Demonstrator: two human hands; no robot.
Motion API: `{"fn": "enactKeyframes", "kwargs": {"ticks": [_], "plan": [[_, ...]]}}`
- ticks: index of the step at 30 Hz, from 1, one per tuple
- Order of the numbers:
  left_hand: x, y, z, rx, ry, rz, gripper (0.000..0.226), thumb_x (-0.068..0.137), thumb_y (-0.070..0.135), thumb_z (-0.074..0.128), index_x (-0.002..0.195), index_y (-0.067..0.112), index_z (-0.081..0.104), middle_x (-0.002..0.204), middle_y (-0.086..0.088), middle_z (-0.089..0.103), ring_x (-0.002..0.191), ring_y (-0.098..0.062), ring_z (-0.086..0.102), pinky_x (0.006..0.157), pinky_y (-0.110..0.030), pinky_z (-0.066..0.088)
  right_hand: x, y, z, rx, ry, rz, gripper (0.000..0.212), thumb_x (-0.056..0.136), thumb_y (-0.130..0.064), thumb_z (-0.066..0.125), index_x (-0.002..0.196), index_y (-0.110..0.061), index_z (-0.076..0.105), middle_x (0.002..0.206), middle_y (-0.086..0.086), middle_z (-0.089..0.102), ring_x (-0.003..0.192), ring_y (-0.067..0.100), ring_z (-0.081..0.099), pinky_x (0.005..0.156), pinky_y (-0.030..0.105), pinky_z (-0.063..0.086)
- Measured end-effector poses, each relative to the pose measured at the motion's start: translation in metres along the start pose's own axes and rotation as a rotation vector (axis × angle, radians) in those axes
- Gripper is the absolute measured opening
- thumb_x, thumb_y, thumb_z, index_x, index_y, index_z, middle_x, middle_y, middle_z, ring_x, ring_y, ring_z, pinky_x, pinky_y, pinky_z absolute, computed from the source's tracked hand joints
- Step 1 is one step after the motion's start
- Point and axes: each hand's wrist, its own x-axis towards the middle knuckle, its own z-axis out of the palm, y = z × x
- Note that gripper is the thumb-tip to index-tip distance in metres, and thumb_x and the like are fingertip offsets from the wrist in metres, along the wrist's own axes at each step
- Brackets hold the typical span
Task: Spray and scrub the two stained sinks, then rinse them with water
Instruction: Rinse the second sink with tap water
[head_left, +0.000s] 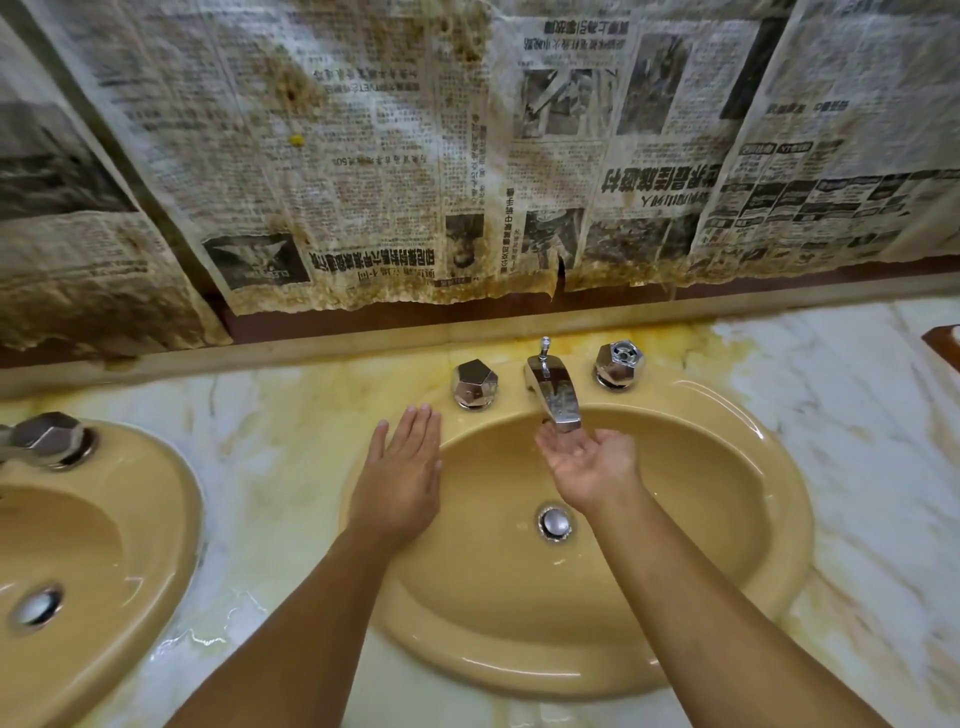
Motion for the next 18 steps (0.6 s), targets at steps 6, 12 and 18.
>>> {"fn": "enactKeyframes", "kwargs": {"ticks": [6,12,18], "plan": [[-0.014,0.004,0.0,-0.009,0.018,-0.048,0.064,0.102,0.031,0.016,0.164,0.015,0.018,0.17,-0.001,0.018,0.158,-0.018,0.009,0.127,-0.044,0.0,0.001,0.01,-0.007,-0.007,0.056,-0.023,0.049,0.111,-0.022,0.027,0.148,0.007,0.04,0.14,0.032,0.054,0.13,0.044,0.055,0.115,0.049,0.042],[-0.014,0.003,-0.001,-0.027,0.023,-0.051,0.061,0.105,0.029,0.022,0.164,0.016,0.017,0.17,0.0,0.016,0.158,-0.016,0.005,0.126,-0.041,-0.005,-0.005,0.041,-0.003,-0.338,-0.031,0.189,0.046,0.107,-0.018,0.03,0.128,0.013,0.057,0.12,0.032,0.067,0.123,0.044,0.06,0.104,0.051,0.049],[-0.011,0.005,-0.005,-0.029,0.008,-0.063,0.063,0.103,0.029,0.02,0.164,0.017,0.013,0.171,0.002,0.012,0.158,-0.014,-0.001,0.126,-0.041,-0.008,0.017,-0.014,-0.011,-0.083,0.098,0.025,0.044,0.11,-0.019,0.031,0.145,0.005,0.041,0.141,0.031,0.052,0.12,0.047,0.061,0.103,0.053,0.052]]}}
